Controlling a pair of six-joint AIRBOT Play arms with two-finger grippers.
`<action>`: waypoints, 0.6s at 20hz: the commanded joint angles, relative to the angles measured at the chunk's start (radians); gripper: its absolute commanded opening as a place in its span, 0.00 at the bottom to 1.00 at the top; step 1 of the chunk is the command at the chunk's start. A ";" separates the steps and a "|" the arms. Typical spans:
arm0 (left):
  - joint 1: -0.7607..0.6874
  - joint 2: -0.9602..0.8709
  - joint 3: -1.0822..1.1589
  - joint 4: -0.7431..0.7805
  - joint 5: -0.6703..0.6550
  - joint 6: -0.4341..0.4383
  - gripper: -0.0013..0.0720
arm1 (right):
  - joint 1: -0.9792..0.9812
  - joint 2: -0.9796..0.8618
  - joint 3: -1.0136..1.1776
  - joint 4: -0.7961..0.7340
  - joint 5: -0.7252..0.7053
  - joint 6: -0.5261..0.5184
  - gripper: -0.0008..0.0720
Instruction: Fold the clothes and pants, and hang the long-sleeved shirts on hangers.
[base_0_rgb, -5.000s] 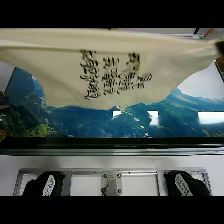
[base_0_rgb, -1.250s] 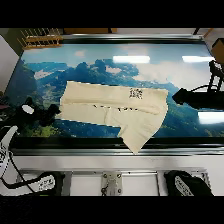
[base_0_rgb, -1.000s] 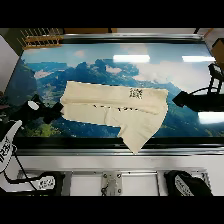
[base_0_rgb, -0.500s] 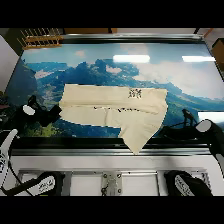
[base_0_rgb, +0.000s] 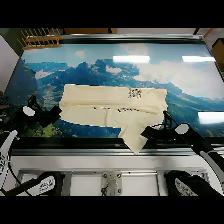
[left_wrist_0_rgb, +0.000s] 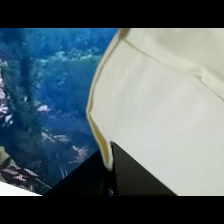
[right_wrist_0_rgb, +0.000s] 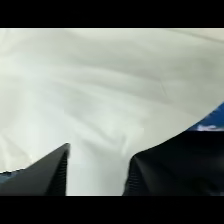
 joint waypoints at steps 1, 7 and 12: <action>0.002 0.001 0.000 0.002 -0.002 0.002 0.02 | 0.041 -0.019 0.005 0.024 -0.019 -0.076 0.18; 0.123 0.108 0.041 0.003 -0.257 0.150 0.02 | -0.128 0.121 0.120 -0.235 0.357 -0.091 0.03; 0.136 0.289 -0.074 0.003 -0.390 0.191 0.02 | -0.303 0.269 0.229 -0.357 0.593 -0.084 0.03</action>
